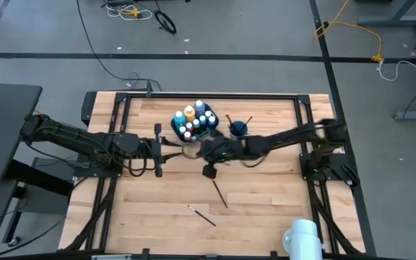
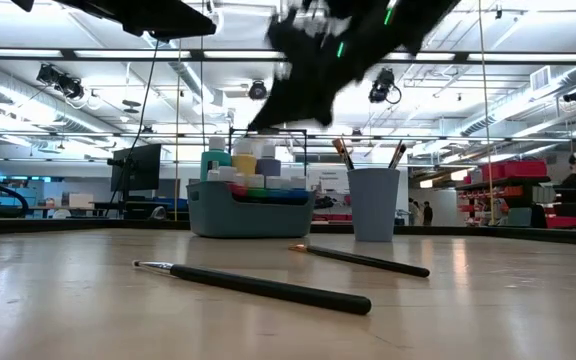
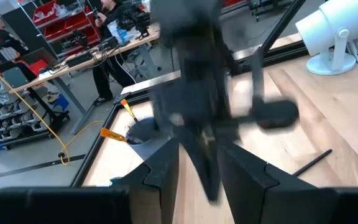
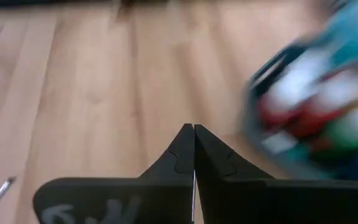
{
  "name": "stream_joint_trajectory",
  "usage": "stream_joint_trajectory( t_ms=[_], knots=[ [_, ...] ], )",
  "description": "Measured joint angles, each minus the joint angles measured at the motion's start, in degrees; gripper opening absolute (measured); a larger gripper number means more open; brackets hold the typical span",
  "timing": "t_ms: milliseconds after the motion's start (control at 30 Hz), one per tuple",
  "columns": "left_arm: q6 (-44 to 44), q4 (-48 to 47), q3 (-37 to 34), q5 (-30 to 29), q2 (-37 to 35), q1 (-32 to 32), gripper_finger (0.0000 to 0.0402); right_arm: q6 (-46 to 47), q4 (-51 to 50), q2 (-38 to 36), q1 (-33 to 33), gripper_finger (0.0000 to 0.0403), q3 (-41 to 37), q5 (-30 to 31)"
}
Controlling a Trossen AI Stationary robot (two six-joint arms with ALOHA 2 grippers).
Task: Pick & Place Paint Supplies
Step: Put the silver paint brush into the blue cup
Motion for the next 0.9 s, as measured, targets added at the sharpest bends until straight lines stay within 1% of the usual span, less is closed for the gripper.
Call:
stream_joint_trajectory(
  t_ms=[67,133,233,300,367,467,567,667,767,867,900],
  knots=[
    [0.0,-0.5,0.0,0.0,0.0,0.0,0.0119,-2.8,-1.8,-4.7,0.8,0.0001,0.1,5.6],
    [0.0,-0.5,0.0,0.0,0.0,0.0,0.0119,-4.8,-3.5,-9.3,1.7,0.0001,0.3,13.2],
    [0.1,-0.4,0.0,0.0,0.0,0.0,0.0119,-8.5,-4.3,-14.3,2.8,0.0,-0.3,24.1],
    [0.0,-0.3,0.0,0.0,0.0,0.0,0.0119,-11.3,0.2,-16.9,3.1,0.0,-1.8,29.8],
    [0.0,-0.3,0.0,0.0,0.0,0.0,0.0119,-13.3,5.1,-19.0,3.1,0.0,-5.1,33.5],
    [0.0,-0.1,0.0,0.0,0.0,0.0,0.0119,-16.3,18.2,-19.6,2.0,0.0,-12.6,36.5],
    [0.0,0.0,0.0,0.0,0.0,0.0,0.0119,-20.8,36.5,-19.0,0.0,0.0,-20.3,39.0],
    [0.0,0.2,0.0,0.0,0.0,0.0,0.0119,-22.3,49.0,-16.9,-2.1,0.0,-27.3,39.7],
    [0.0,0.3,0.0,0.0,0.0,0.0,0.0119,-22.3,57.6,-15.7,-4.3,0.0,-31.6,38.5],
    [0.2,0.3,0.0,0.0,0.0,0.0,0.0119,-20.0,58.2,-13.9,-6.3,0.0,-33.9,36.7],
    [0.2,0.4,0.0,0.0,0.0,0.0,0.0119,-19.7,57.9,-13.3,-7.0,0.0,-34.4,37.1]
  ],
)
